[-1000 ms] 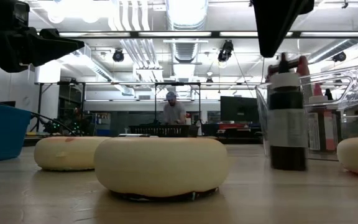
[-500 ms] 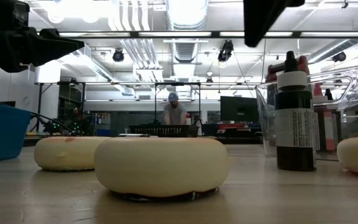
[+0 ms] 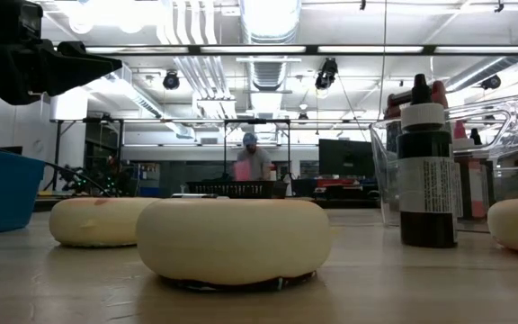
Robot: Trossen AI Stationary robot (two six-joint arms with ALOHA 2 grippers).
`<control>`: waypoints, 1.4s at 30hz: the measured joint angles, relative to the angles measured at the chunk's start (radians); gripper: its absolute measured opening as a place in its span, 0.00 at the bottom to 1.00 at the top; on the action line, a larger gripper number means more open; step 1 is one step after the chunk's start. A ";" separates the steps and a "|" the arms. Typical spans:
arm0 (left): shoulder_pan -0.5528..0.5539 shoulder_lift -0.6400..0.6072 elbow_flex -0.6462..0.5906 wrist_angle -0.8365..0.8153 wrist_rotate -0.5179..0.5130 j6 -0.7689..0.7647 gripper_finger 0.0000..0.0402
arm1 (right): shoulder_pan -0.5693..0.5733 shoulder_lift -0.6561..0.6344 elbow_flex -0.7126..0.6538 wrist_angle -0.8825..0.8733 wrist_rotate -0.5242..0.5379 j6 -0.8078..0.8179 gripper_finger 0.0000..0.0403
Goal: Pick & Place Food Item
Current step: Put the bottom black food coloring bottle into the transparent bin
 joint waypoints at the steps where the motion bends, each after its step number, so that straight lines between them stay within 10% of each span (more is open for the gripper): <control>1: 0.000 0.000 0.000 0.000 0.000 0.000 0.50 | 0.019 0.000 -0.028 0.008 0.016 0.055 0.10; 15: 0.000 0.000 0.000 0.000 0.000 0.000 0.50 | 0.125 0.002 -0.339 0.265 0.193 0.232 0.10; 42: 0.000 0.000 0.000 0.000 0.000 0.000 0.50 | 0.124 0.002 -0.438 0.434 0.246 0.177 0.38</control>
